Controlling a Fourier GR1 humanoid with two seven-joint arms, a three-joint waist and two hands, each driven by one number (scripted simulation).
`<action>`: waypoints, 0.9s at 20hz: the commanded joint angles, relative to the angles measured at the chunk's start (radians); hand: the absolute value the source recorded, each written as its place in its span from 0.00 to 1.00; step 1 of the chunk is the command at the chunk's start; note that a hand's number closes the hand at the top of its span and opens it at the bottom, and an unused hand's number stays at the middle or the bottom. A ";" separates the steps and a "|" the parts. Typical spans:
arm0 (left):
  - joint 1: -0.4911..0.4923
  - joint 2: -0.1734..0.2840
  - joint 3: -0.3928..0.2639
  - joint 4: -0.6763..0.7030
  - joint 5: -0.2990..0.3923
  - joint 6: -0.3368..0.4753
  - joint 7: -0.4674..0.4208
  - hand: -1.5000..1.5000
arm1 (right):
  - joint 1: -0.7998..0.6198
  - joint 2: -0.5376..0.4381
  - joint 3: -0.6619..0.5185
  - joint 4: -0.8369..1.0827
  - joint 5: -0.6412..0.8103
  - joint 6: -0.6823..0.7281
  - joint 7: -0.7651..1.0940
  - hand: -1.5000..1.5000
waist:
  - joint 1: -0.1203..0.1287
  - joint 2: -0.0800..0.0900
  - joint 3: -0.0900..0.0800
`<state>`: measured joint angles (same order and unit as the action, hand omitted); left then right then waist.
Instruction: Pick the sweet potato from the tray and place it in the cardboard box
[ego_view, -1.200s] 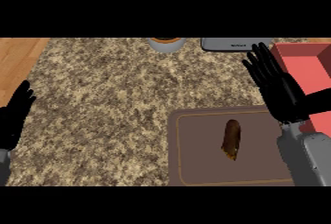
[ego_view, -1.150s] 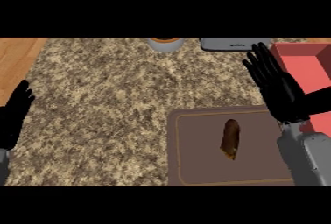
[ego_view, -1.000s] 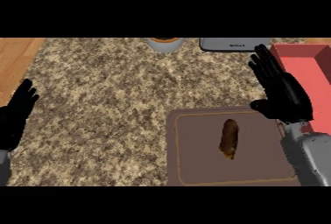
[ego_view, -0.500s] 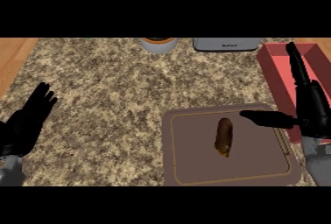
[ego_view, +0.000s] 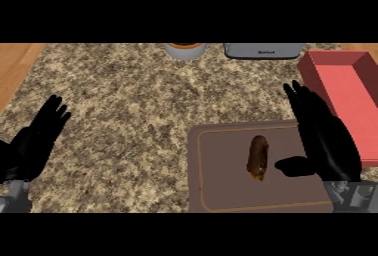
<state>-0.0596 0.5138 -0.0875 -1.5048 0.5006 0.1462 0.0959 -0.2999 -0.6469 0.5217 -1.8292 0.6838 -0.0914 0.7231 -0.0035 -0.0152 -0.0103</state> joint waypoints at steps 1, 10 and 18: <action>-0.031 -0.007 -0.014 -0.019 0.000 0.000 0.020 0.50 | -0.077 0.005 0.099 0.011 0.056 0.253 0.248 0.00 | 0.022 0.008 -0.002; -0.031 -0.023 -0.014 -0.029 -0.010 0.013 0.030 0.50 | -0.237 0.277 0.129 0.191 -0.035 0.567 0.624 0.00 | 0.030 0.016 0.006; 0.008 0.000 0.016 -0.047 0.005 -0.013 0.041 0.50 | -0.261 0.421 0.078 0.278 -0.063 0.604 0.736 0.00 | 0.012 0.010 0.007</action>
<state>-0.0670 0.5099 -0.0829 -1.5545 0.5019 0.1420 0.1376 -0.5214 -0.3081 0.6056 -1.5756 0.6318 0.3732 1.1727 0.0166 -0.0040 -0.0036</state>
